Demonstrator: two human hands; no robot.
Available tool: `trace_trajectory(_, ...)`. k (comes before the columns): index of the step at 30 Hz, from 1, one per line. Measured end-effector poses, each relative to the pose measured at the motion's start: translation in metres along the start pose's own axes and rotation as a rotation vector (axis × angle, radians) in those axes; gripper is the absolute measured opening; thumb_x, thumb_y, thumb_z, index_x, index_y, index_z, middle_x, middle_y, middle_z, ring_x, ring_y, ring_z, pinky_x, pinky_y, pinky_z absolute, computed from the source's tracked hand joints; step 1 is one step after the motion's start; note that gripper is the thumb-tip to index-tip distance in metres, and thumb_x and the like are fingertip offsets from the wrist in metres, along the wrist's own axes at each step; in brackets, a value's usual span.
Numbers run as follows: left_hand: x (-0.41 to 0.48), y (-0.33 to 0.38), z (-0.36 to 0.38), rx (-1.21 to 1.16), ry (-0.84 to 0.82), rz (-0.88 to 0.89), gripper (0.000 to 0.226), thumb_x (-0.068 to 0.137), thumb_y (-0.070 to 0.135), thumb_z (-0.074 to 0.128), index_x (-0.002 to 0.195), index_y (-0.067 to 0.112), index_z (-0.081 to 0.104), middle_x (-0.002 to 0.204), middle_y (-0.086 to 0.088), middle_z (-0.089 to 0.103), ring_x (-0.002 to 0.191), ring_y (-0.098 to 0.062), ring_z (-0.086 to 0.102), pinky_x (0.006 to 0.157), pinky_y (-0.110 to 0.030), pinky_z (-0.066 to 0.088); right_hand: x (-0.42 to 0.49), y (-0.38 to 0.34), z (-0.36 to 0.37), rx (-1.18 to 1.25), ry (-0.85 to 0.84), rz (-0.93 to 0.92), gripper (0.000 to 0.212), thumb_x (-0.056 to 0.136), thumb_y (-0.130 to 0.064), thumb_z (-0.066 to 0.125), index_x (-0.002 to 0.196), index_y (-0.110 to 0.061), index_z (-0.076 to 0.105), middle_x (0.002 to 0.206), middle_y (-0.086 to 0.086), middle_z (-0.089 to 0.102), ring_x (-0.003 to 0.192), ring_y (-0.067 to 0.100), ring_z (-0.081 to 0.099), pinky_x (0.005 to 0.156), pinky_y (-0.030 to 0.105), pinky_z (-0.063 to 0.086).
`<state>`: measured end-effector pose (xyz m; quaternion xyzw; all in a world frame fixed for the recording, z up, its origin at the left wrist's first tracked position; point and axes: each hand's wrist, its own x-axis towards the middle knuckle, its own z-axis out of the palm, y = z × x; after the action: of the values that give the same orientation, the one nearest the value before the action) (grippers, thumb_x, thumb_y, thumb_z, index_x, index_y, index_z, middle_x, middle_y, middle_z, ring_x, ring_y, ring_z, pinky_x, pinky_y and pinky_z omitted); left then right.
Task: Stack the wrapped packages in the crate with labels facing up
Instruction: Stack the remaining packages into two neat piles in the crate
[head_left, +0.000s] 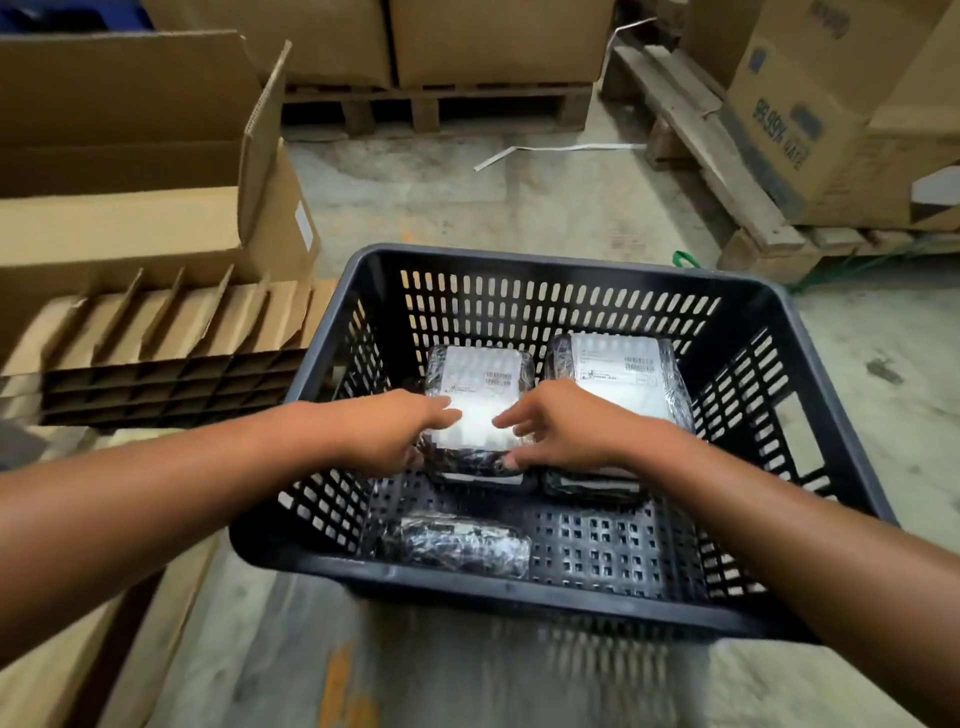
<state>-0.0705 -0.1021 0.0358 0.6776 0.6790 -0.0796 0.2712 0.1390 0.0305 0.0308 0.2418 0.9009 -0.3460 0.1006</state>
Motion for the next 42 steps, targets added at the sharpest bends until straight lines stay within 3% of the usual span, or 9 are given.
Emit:
trace_trajectory(6, -0.027, 0.006, 0.009, 0.009, -0.241, 0.043, 0.063, 0.093, 0.029, 0.069, 0.151, 0.027, 0.043, 0.150, 0.004, 0.053, 0.136, -0.015, 0.049, 0.107, -0.026, 0.039, -0.028, 0.012, 0.029, 0.125, -0.325, -0.030, 0.051, 0.087, -0.008, 0.077, 0.136, -0.017, 0.069, 0.134, -0.002, 0.072, 0.114, 0.006, 0.071, 0.100, 0.029, 0.057)
trace_trajectory(13, -0.026, 0.004, 0.020, -0.117, -0.410, 0.089, 0.071, 0.082, 0.042, 0.080, 0.145, 0.024, 0.052, 0.137, 0.008, 0.064, 0.115, -0.004, 0.062, 0.097, -0.022, 0.048, -0.025, 0.018, 0.042, 0.119, -0.354, -0.110, 0.071, 0.078, -0.031, 0.093, 0.142, -0.018, 0.064, 0.129, -0.014, 0.073, 0.111, 0.001, 0.069, 0.091, 0.020, 0.057)
trace_trajectory(16, -0.024, 0.002, 0.021, -0.071, -0.254, 0.087, 0.072, 0.080, 0.033, 0.082, 0.145, 0.026, 0.052, 0.135, 0.005, 0.066, 0.118, -0.008, 0.060, 0.096, -0.020, 0.046, -0.020, 0.028, 0.037, 0.343, -0.364, -0.065, 0.066, 0.084, -0.014, 0.088, 0.144, -0.014, 0.061, 0.107, -0.028, 0.076, 0.093, -0.015, 0.067, 0.084, 0.011, 0.052)
trace_trajectory(18, -0.022, -0.001, 0.022, -0.073, -0.098, 0.082, 0.070, 0.085, 0.024, 0.075, 0.149, 0.024, 0.047, 0.139, 0.002, 0.063, 0.126, -0.013, 0.057, 0.102, -0.021, 0.041, -0.017, 0.037, 0.031, 0.501, -0.271, -0.049, 0.060, 0.087, -0.008, 0.084, 0.142, -0.017, 0.063, 0.128, -0.006, 0.074, 0.111, 0.001, 0.071, 0.099, 0.024, 0.055)
trace_trajectory(23, -0.014, -0.003, 0.022, -0.053, -0.029, 0.081, 0.088, 0.082, 0.014, 0.078, 0.156, 0.021, 0.031, 0.150, -0.002, 0.052, 0.136, -0.021, 0.048, 0.112, -0.039, 0.039, -0.014, 0.044, 0.033, 0.540, -0.130, -0.109, 0.056, 0.079, -0.026, 0.092, 0.130, -0.038, 0.072, 0.135, -0.004, 0.070, 0.130, 0.011, 0.062, 0.112, 0.032, 0.047)
trace_trajectory(27, -0.014, -0.002, 0.015, -0.086, -0.017, 0.148, 0.082, 0.087, 0.006, 0.068, 0.154, 0.037, 0.034, 0.144, 0.006, 0.057, 0.130, -0.016, 0.053, 0.108, -0.034, 0.043, -0.012, 0.042, 0.036, 0.485, -0.079, -0.104, 0.054, 0.080, -0.032, 0.091, 0.130, -0.042, 0.072, 0.106, 0.006, 0.080, 0.083, 0.009, 0.069, 0.077, 0.024, 0.051)
trace_trajectory(33, -0.024, -0.015, -0.029, -0.284, 0.063, 0.244, 0.065, 0.096, 0.016, 0.064, 0.132, 0.067, 0.046, 0.158, 0.017, 0.034, 0.143, -0.006, 0.036, 0.118, -0.031, 0.033, -0.016, 0.031, -0.004, 0.544, 0.049, -0.142, 0.030, 0.090, -0.018, 0.081, 0.107, -0.043, 0.082, 0.121, -0.020, 0.075, 0.125, 0.003, 0.062, 0.100, 0.012, 0.047)
trace_trajectory(38, -0.017, -0.015, -0.051, -0.533, 0.199, 0.166, 0.064, 0.080, 0.031, 0.082, 0.124, 0.068, 0.054, 0.162, 0.007, 0.030, 0.148, -0.005, 0.023, 0.121, -0.038, 0.024, -0.008, 0.026, -0.027, 0.698, 0.174, -0.111, 0.032, 0.102, -0.012, 0.067, 0.112, -0.039, 0.081, 0.122, -0.017, 0.075, 0.099, 0.033, 0.074, 0.084, 0.048, 0.064)
trace_trajectory(42, 0.007, -0.013, -0.058, -0.642, 0.347, 0.079, 0.071, 0.083, 0.011, 0.080, 0.120, 0.066, 0.057, 0.161, 0.002, 0.034, 0.149, -0.011, 0.023, 0.122, -0.044, 0.024, 0.007, 0.024, -0.040, 0.739, 0.286, -0.089, 0.033, 0.106, -0.016, 0.059, 0.112, -0.040, 0.080, 0.117, -0.012, 0.074, 0.087, 0.011, 0.066, 0.071, 0.029, 0.060)
